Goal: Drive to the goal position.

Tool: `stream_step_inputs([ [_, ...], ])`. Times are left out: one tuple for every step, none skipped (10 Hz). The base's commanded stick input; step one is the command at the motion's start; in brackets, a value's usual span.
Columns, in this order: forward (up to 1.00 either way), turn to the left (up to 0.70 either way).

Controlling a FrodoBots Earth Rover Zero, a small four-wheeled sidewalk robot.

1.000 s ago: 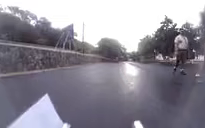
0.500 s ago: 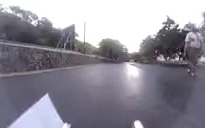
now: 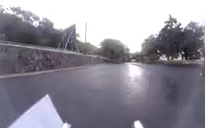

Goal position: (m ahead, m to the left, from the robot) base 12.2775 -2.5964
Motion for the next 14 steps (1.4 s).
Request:
stream_step_inputs([
  [0.5,-0.07],
  [0.5,-0.23],
  [0.5,-0.42],
  [0.5,-0.1],
  [0.5,0.0],
  [0.5,-0.14],
  [0.5,-0.29],
  [0.5,-0.47],
  [0.5,0.0],
  [0.5,-0.01],
  [0.5,-0.13],
  [0.5,-0.35],
  [0.5,-0.28],
  [0.5,0.0],
])
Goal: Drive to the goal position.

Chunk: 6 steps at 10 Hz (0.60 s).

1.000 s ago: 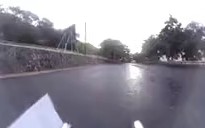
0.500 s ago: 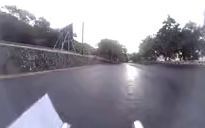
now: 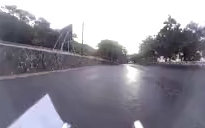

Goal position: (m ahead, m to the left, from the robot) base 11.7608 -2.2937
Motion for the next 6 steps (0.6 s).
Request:
stream_step_inputs([
  [0.5,0.0],
  [0.5,0.0],
  [0.5,0.0],
  [0.5,0.0],
  [0.5,0.0],
  [0.5,-0.41],
])
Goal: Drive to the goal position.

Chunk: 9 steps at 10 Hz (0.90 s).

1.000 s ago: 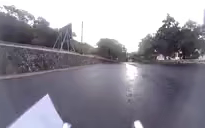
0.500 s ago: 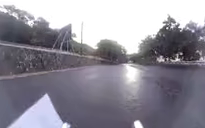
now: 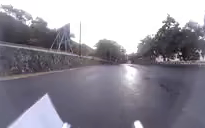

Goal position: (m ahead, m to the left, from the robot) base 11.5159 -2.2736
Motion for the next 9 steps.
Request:
stream_step_inputs([
  [0.5,-0.48],
  [0.5,-0.06],
  [0.5,0.0],
  [0.5,0.0],
  [0.5,-0.12],
  [0.5,-0.39],
  [0.5,-0.39],
  [0.5,0.0],
  [0.5,0.0],
])
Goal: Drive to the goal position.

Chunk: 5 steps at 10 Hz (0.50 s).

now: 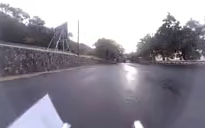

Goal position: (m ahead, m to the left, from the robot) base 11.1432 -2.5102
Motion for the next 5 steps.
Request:
stream_step_inputs([
  [0.5,0.0],
  [0.5,0.0],
  [0.5,-0.16],
  [0.5,-0.46],
  [0.5,-0.5],
])
